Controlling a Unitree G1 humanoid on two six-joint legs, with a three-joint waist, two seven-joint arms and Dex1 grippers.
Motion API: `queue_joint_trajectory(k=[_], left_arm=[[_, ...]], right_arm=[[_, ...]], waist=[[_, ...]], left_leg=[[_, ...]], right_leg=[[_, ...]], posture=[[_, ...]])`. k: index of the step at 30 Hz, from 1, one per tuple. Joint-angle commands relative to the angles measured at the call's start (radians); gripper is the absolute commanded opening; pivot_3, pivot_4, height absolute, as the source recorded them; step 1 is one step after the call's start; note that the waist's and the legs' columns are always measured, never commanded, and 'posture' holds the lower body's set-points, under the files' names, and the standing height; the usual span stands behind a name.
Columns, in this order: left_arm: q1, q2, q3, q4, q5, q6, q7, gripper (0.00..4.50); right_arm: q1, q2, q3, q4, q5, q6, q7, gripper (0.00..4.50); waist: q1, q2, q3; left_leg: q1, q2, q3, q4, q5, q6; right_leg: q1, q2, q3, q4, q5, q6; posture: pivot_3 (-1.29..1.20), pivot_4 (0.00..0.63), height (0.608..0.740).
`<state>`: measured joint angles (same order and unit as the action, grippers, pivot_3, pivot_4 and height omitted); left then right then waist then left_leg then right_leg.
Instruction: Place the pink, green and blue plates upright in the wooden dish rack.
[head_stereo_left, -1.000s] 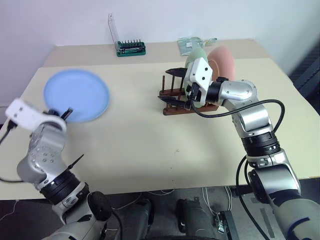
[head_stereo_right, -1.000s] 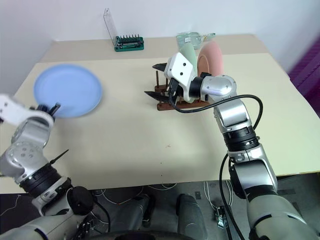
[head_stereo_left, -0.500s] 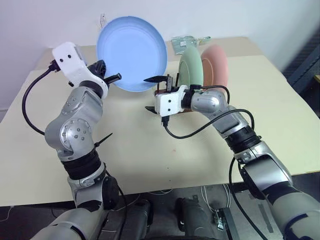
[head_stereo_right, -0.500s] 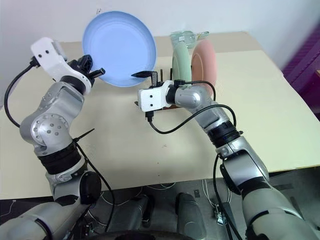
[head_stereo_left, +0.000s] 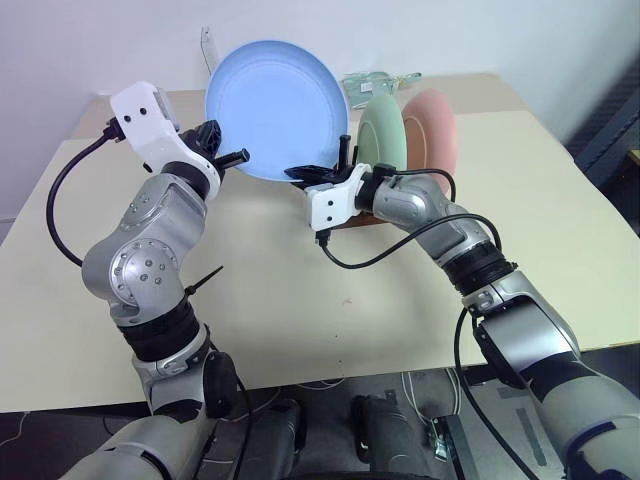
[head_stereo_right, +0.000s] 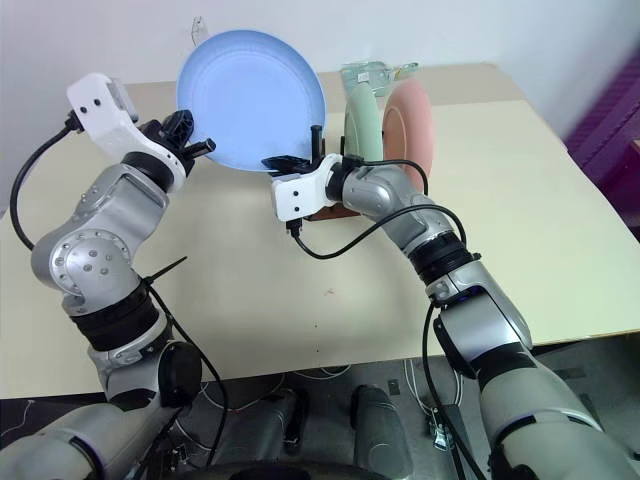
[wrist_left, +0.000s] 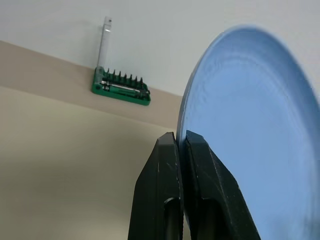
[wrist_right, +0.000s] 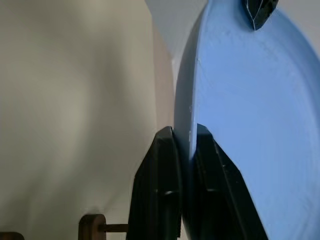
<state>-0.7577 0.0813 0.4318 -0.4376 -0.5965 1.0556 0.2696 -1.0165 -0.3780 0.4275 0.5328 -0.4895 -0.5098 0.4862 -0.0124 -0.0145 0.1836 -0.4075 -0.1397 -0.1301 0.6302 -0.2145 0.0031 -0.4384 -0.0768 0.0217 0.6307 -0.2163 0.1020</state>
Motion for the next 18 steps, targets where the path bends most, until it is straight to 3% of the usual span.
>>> queue_joint_trajectory(k=[1,5,7,10,12,14,15,18], left_arm=[[-0.038,-0.028,0.038,-0.03,-0.058,-0.072,-0.006,0.96],[-0.102,-0.028,0.18,0.036,-0.056,-0.259,0.087,2.81],[-0.114,0.007,0.217,0.068,-0.038,-0.319,0.103,2.81],[-0.038,0.234,0.187,0.147,0.109,-0.395,0.007,2.81],[0.024,0.324,0.138,0.178,0.155,-0.426,-0.057,2.81],[0.129,0.414,0.038,0.203,0.213,-0.422,-0.159,2.81],[0.223,0.447,-0.044,0.198,0.24,-0.435,-0.245,2.81],[0.376,0.484,-0.181,0.179,0.284,-0.484,-0.376,2.81]], right_arm=[[-0.023,-0.005,-0.03,-0.03,-0.004,0.004,-0.033,0.0],[-0.016,-0.008,-0.034,-0.054,0.009,-0.004,-0.026,0.0],[-0.013,-0.008,-0.039,-0.067,0.022,-0.007,-0.018,0.0],[0.012,0.011,-0.109,-0.143,0.176,0.045,0.041,0.0],[0.032,0.028,-0.151,-0.199,0.279,0.11,0.084,0.0],[0.064,0.052,-0.203,-0.297,0.434,0.235,0.147,0.0],[0.092,0.072,-0.246,-0.392,0.583,0.372,0.182,0.0],[0.137,0.103,-0.323,-0.563,0.825,0.654,0.211,0.0]], waist=[[0.0,0.0,0.0],[0.001,-0.001,0.001],[-0.003,-0.001,0.001],[-0.01,-0.001,0.001],[-0.008,-0.001,0.001],[0.0,-0.001,0.001],[0.003,-0.001,0.0],[0.011,0.0,0.0]], left_leg=[[0.0,0.0,0.0,0.0,0.0,0.0],[0.0,0.0,0.0,0.0,0.0,0.0],[0.0,0.0,0.0,0.0,0.0,-0.001],[0.0,0.001,0.001,-0.002,0.001,-0.002],[0.0,0.002,0.002,-0.003,0.001,-0.002],[0.0,0.002,0.001,-0.003,0.001,-0.002],[0.0,0.001,0.001,-0.002,0.001,-0.002],[0.0,0.0,-0.001,-0.002,0.0,0.0]], right_leg=[[0.0,0.0,0.0,0.0,0.0,0.0],[0.0,0.0,0.0,0.0,0.0,0.0],[0.0,0.0,0.0,0.0,0.0,0.0],[-0.002,0.0,0.001,0.0,0.0,-0.001],[-0.003,0.001,0.003,0.001,0.0,-0.001],[-0.002,0.003,0.003,0.0,0.0,-0.001],[-0.001,0.003,0.002,0.0,0.0,-0.001],[0.001,0.001,0.002,0.0,0.001,-0.001]], posture=[[0.0,0.15,0.74],[0.0,0.15,0.74],[0.0,0.15,0.74],[0.0,0.15,0.74],[0.0,0.15,0.74],[0.0,0.15,0.74],[0.0,0.15,0.74],[0.0,0.15,0.74]])
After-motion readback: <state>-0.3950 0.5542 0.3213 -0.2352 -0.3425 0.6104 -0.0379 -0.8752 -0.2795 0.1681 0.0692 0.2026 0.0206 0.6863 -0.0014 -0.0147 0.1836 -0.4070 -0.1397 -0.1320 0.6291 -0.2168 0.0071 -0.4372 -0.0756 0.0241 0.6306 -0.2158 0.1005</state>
